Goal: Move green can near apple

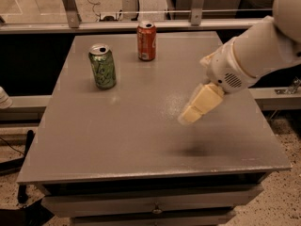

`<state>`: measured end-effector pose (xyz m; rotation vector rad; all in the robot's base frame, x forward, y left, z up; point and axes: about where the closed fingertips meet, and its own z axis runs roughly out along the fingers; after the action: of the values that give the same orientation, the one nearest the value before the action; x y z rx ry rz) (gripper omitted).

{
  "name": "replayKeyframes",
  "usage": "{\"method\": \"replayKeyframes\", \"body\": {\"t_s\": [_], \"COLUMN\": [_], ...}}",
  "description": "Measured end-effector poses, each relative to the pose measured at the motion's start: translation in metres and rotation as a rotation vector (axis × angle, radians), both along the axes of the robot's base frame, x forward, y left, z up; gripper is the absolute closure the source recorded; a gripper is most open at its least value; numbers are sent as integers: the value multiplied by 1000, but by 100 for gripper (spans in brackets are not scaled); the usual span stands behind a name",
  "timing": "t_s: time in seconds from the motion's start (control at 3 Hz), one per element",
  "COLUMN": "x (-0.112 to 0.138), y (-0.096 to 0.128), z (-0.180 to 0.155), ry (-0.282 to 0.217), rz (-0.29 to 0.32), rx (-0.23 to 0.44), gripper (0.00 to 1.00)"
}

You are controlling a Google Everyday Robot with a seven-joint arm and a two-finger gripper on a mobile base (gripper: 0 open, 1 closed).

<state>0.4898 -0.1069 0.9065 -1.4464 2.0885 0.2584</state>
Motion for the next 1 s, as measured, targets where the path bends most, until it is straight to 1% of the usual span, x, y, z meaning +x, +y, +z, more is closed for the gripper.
{"method": "replayKeyframes", "body": {"t_s": [0.33,0.67,1.0], "x": [22,31,30], "y": [51,58,58], "z": [-16,-8,-9], "ry": [-5,-39,-35], "rz": [-20,-36,-33], "rx": [177,209,206], "gripper": [0,0,0]}}
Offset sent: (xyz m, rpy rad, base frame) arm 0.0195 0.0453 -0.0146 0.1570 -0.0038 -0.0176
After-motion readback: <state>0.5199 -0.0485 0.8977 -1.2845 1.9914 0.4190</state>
